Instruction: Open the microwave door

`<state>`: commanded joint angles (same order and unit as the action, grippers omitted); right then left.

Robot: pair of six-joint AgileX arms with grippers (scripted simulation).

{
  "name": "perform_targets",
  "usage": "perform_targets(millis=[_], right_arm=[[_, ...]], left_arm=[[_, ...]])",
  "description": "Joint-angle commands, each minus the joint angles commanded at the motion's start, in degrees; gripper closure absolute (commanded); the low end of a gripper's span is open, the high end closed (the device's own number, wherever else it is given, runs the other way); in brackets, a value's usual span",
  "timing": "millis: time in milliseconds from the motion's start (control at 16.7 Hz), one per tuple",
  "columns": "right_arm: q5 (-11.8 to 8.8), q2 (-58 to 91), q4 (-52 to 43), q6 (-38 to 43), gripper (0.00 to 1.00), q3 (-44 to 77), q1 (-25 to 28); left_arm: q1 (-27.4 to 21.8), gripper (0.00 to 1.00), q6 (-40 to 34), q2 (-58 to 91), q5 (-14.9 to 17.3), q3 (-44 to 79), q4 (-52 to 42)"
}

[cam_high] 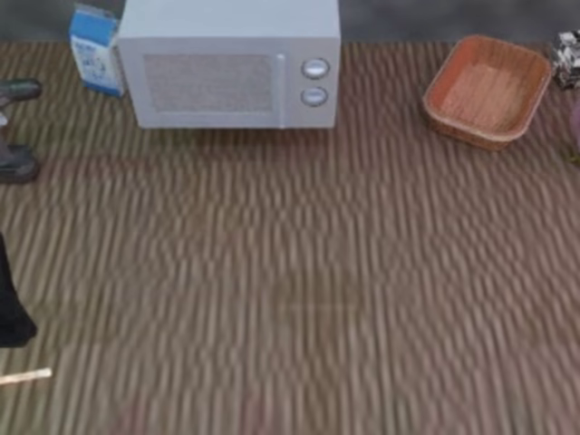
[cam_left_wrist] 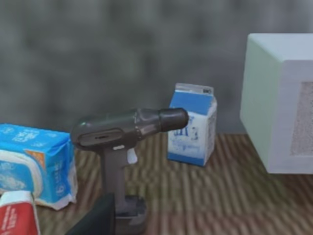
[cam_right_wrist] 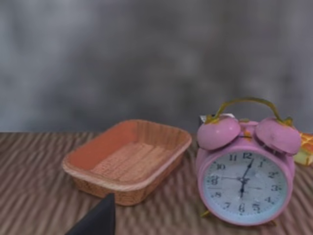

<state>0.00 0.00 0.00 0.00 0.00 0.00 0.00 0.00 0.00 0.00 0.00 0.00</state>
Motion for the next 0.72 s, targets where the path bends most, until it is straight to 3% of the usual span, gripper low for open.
perform_targets(millis=[360,720], right_arm=[[0.00,0.00,0.00,0.00,0.00,0.00,0.00],[0.00,0.00,0.00,0.00,0.00,0.00,0.00]], left_arm=[[-1.88,0.00,-1.33,5.80,-0.87,5.69,-4.00],[-8.85,0.00,-7.23,31.87,-4.37,31.85,-18.75]])
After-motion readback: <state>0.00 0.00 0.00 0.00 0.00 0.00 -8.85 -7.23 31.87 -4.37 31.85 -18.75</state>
